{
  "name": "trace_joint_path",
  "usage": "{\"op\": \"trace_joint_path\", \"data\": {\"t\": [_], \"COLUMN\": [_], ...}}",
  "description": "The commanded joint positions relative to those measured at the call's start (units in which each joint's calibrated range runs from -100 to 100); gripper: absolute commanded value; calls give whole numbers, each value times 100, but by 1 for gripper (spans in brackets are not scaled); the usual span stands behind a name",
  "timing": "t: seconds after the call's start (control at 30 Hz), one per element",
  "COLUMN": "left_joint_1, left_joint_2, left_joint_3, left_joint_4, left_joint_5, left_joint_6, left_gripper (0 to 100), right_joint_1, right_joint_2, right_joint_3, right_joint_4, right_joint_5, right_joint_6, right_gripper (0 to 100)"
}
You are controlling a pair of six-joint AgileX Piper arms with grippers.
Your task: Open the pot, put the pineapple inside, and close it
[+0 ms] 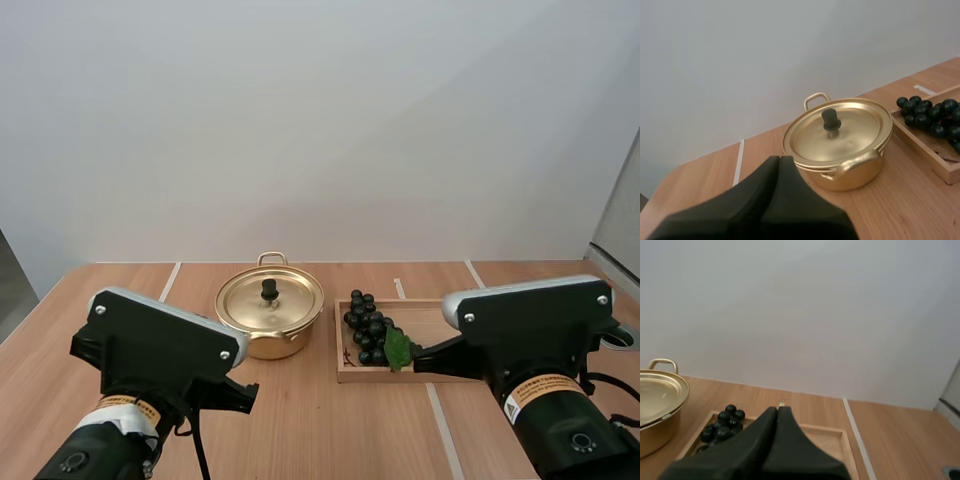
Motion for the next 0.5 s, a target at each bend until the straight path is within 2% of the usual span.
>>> {"op": "trace_joint_path", "data": {"t": [0.0,0.2,0.27,0.37,0.47], "left_joint_1": [-9,-9,-9,-9,-9], "left_joint_2": [-33,-33,-33,-33,-33], "left_joint_3": [83,389,554,554,554], "left_joint_4": [-97,-97,11,48,48], "left_joint_5": [67,393,393,276,276], "left_joint_6": [-60,-130,-121,-181,-181], "left_gripper": [0,0,0,0,0], "right_joint_1": [-54,-96,-101,-104,-135], "right_joint_2": [-51,-51,-51,-51,-51], "right_joint_3": [233,500,500,500,500], "right_joint_4": [139,274,600,1413,1648], "right_joint_5": [290,290,410,1091,975], "right_joint_6": [-25,-25,-25,-25,-25], "right_gripper": [0,0,0,0,0]}}
